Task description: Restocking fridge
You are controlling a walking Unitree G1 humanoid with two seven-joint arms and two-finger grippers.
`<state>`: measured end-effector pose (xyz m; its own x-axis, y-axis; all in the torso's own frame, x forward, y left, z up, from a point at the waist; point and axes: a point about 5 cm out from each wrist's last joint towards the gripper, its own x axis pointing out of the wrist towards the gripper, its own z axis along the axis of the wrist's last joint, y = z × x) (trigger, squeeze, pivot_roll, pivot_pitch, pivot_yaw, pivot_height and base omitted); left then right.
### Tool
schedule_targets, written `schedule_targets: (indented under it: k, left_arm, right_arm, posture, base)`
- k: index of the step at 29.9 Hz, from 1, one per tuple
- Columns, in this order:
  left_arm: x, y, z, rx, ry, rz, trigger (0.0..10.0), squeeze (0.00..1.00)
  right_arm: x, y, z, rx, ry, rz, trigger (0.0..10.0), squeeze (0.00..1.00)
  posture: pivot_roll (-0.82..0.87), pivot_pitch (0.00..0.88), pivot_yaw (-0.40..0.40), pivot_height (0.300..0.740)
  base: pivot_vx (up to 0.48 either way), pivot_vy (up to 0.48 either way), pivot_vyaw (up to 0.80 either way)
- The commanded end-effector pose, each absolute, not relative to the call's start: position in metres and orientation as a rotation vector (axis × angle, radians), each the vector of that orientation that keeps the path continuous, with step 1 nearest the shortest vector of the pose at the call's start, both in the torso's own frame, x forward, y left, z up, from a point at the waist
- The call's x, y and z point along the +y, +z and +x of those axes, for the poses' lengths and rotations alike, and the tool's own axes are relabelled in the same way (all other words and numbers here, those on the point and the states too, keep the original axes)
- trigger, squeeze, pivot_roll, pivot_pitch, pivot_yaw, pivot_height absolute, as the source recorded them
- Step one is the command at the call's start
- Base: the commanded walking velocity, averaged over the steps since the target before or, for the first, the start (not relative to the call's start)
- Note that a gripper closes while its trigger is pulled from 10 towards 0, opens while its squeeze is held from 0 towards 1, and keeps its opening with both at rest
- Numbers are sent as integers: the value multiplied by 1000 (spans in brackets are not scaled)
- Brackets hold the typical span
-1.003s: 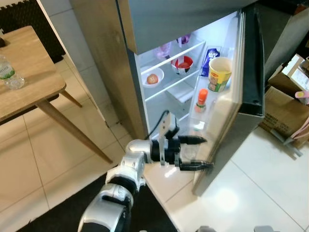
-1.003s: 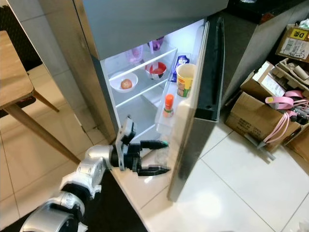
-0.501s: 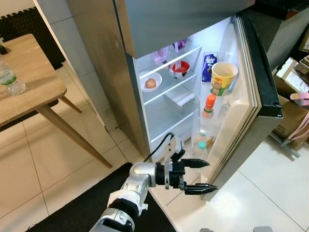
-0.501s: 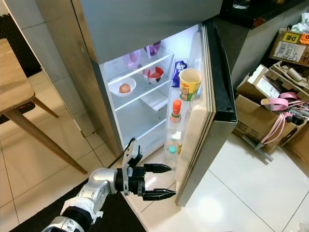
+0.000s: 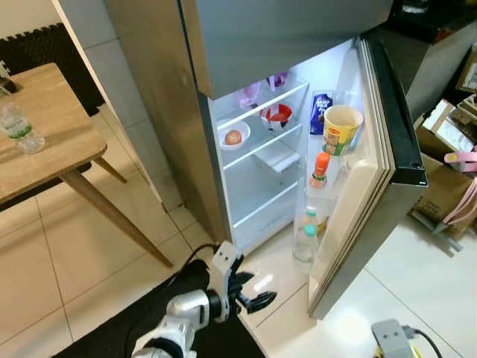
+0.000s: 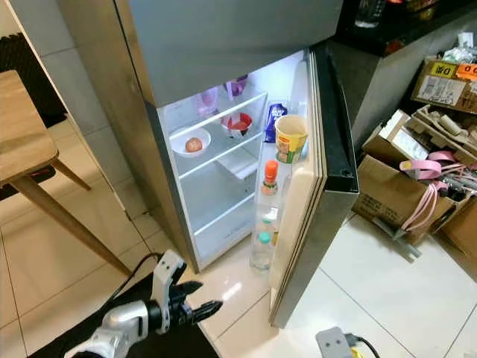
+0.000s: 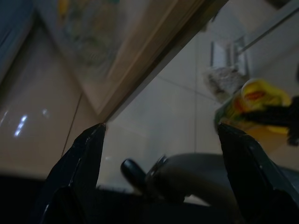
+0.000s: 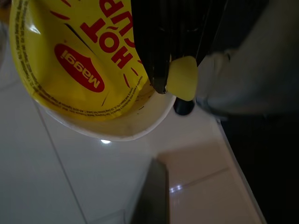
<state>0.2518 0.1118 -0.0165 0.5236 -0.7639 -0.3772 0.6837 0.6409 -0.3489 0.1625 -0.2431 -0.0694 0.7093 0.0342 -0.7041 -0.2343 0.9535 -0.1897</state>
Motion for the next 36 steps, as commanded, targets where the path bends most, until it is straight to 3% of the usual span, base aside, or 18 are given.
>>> schedule_targets:
  k: [1,2,7,10,17,20,29,36]
  left_arm:
    - [128,-29,241,604,-806,-133,10000,0]
    - [141,-43,227,676,-719,-120,10000,0]
    - [155,-53,216,737,-623,-98,10000,0]
    - [177,-63,202,809,-490,-88,10000,0]
    - [191,-73,185,890,-408,-66,10000,0]
    - [197,-80,172,941,-365,-56,10000,0]
    - [205,-89,153,1013,-262,-55,10000,0]
    - [207,-89,153,1013,-240,-53,10000,0]
  right_arm:
    - [-242,-69,160,753,206,-292,10000,0]
    - [-236,-63,164,690,337,-287,10000,0]
    - [-229,-60,159,677,533,-297,10000,0]
    - [-221,-57,151,695,814,-274,10000,0]
    - [-201,-43,170,599,1001,-304,10000,0]
    - [-180,-33,185,504,1087,-323,10000,0]
    - [-143,-3,217,288,1161,-397,10000,0]
    - [-140,24,260,174,949,-531,10000,0]
  posture:
    - [-152,68,41,740]
    - [-156,57,42,740]
    - [-156,52,39,740]
    - [-152,39,33,740]
    - [-149,28,30,740]
    - [-144,23,30,740]
    - [-132,19,21,740]
    - [-124,12,17,740]
  base:
    - [0,0,0]
    - [0,0,0]
    - [0,0,0]
    - [0,0,0]
    - [0,0,0]
    - [0,0,0]
    - [0,0,0]
    - [0,0,0]
